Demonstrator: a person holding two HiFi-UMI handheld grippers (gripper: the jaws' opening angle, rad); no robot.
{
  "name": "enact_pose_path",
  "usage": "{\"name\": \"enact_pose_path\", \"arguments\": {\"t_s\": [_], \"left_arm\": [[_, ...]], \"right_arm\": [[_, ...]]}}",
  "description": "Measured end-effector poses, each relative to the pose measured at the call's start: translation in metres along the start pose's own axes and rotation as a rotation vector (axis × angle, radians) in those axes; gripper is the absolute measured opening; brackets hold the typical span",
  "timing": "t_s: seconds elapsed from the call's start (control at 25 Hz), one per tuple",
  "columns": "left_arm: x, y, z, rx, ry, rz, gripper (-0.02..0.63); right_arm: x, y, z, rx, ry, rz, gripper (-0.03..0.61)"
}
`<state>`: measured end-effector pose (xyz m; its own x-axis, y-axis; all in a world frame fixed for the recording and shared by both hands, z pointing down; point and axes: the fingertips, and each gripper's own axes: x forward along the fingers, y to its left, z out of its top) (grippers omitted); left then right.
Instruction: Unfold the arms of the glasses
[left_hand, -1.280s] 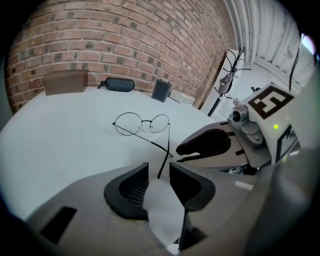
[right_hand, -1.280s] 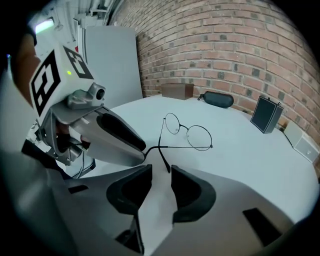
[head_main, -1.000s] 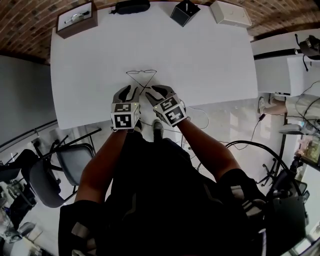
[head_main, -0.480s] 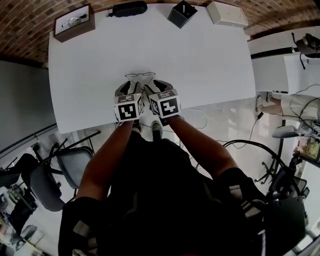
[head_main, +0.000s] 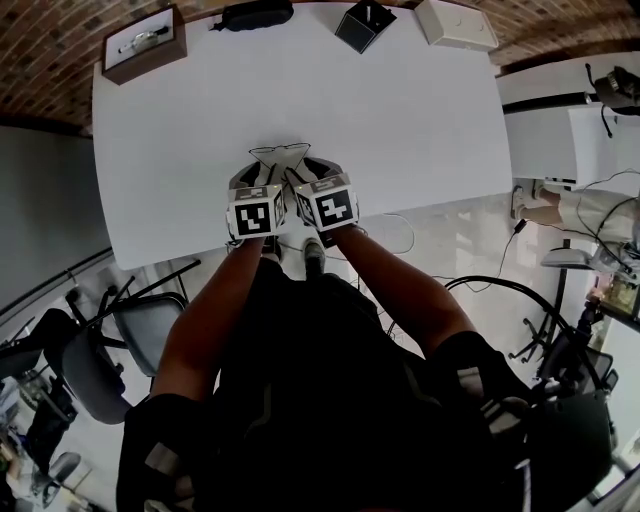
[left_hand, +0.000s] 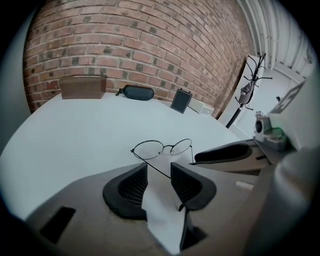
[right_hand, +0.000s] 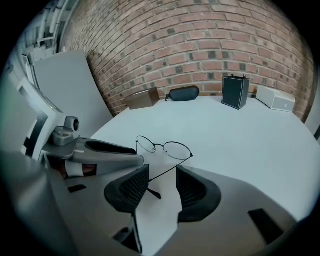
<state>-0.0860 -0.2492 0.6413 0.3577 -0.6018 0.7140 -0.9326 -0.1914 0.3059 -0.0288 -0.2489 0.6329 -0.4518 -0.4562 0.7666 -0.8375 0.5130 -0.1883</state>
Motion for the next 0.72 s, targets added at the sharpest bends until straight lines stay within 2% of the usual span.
{"name": "enact_pose_path", "arguments": {"t_s": [0.2,0.44,0.72], "left_arm": [[-0.002,0.004,-0.001,0.065,0.01,-0.017,0.138],[-0.012,0.028,0.0,0.158,0.012,0.017,0.138],[-0.019,0.04,-0.001,0.167,0.015,0.026,0.138]], "right_arm": [[-0.002,-0.005,0.0,-0.028,-0.002,0.006,0.141],[-0.005,-0.008,0.0,-0.074,-0.01,0.026,0.141],[-0.005,-0.013,0.006,-0.121,-0.023,0.02,0.141]]}}
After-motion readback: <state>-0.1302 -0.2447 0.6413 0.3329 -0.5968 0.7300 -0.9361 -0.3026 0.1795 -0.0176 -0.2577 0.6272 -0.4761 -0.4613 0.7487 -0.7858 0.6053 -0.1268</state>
